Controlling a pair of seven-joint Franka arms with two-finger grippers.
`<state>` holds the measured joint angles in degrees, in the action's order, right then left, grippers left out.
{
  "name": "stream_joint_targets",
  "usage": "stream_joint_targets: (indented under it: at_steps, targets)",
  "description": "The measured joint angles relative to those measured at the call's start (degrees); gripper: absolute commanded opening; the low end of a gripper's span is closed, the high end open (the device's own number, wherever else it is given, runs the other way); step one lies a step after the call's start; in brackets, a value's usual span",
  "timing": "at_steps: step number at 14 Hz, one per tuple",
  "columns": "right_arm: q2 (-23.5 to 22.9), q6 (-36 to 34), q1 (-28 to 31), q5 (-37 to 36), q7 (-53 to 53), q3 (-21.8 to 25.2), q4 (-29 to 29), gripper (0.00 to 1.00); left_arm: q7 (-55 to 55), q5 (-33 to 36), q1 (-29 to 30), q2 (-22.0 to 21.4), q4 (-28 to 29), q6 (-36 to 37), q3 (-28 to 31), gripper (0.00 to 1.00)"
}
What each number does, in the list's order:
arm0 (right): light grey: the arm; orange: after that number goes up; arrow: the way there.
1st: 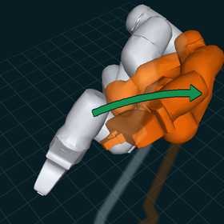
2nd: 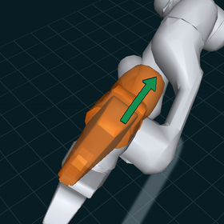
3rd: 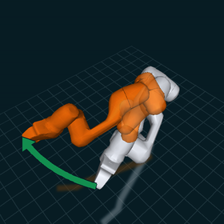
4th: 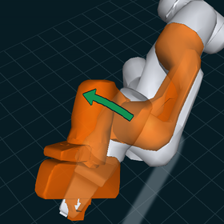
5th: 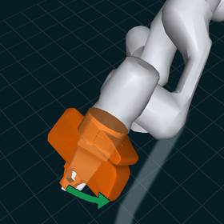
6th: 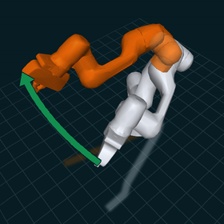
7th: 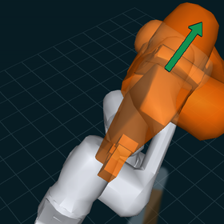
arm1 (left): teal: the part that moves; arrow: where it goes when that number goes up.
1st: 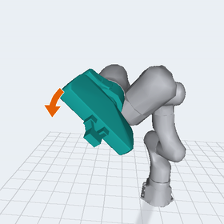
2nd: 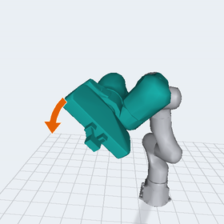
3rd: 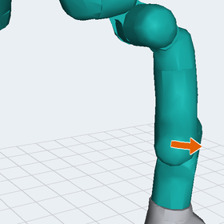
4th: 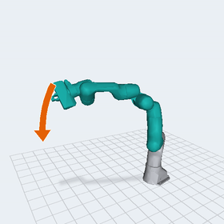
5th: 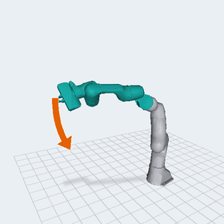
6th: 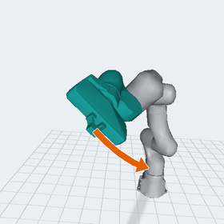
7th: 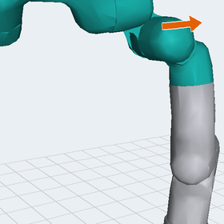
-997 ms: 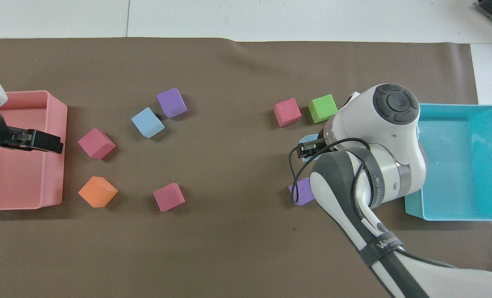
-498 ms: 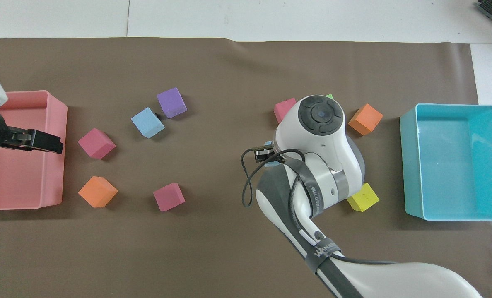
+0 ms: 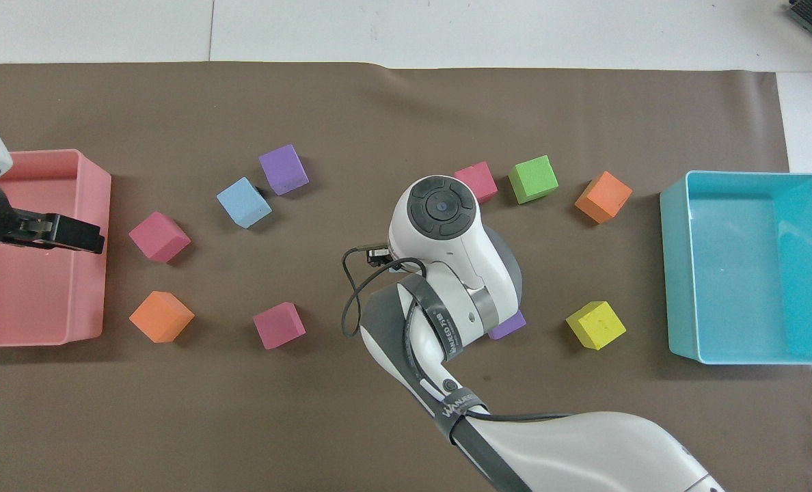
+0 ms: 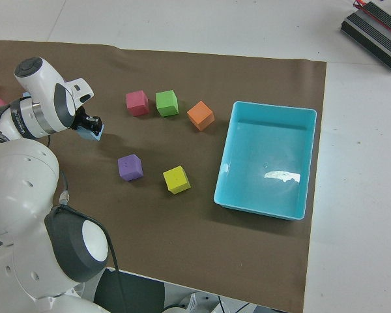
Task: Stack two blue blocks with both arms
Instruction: 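Carry the light blue cube to the table center and set it down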
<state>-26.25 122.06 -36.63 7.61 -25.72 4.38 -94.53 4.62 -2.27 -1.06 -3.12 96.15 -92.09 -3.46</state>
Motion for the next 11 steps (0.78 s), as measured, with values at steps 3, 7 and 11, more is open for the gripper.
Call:
stream_joint_targets:
  at_steps: [3,7,11]
  targets:
    - [0.0,0.0,0.05,0.03,0.0,0.03,0.39,0.0,0.0,0.0,0.0,0.0,0.0,-0.11,0.0,1.0]
    - [-0.87,2.16,-1.74,0.09,-0.84,-0.24,0.3,0.0,0.0,0.0,0.0,0.0,0.0,-0.53,0.01,1.0]
    - [-2.86,3.44,-2.5,0.08,-0.97,-0.19,0.15,0.0,0.0,0.0,0.0,0.0,0.0,-0.54,0.09,1.0]
